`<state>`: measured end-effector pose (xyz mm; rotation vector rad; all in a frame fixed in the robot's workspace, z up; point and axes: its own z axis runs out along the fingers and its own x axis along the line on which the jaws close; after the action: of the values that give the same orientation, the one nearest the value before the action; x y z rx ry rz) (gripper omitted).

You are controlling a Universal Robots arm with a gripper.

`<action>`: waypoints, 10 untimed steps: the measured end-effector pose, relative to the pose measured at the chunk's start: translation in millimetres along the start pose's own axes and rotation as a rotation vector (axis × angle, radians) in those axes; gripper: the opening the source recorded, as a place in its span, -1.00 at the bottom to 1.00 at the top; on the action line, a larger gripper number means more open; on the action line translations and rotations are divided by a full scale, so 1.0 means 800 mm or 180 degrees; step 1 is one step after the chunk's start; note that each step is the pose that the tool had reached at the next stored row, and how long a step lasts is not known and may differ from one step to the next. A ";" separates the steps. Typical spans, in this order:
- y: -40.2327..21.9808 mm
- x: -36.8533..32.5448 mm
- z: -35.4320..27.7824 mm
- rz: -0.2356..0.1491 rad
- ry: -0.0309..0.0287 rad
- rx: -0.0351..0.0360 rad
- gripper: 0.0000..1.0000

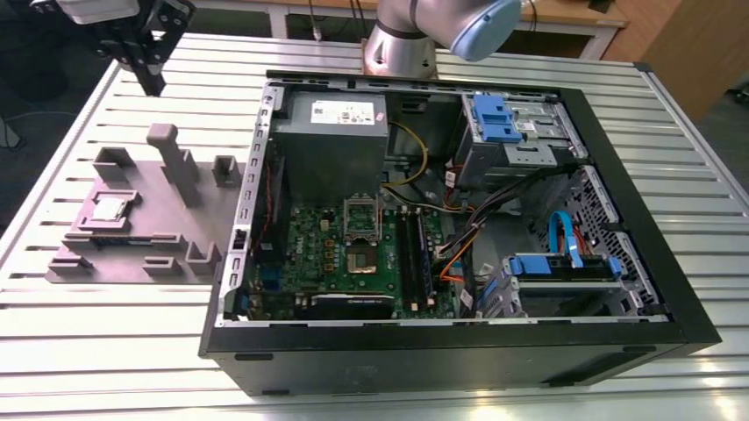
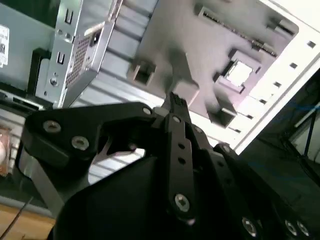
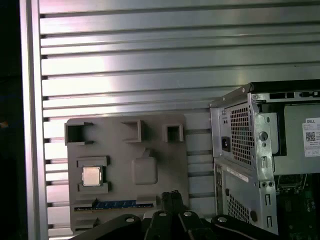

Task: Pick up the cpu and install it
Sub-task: 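Reach for the cpu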

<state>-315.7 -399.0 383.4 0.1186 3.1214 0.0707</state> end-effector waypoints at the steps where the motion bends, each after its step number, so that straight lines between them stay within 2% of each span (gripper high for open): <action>1: 0.0000 0.0006 0.0001 0.0000 -0.0001 -0.0001 -0.80; 5: -0.0006 0.0092 -0.0001 0.0000 -0.0001 0.0000 -0.80; 10: -0.0008 0.0116 -0.0001 0.0000 -0.0001 0.0000 -0.80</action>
<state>-325.0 -398.9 383.4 0.1187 3.1212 0.0709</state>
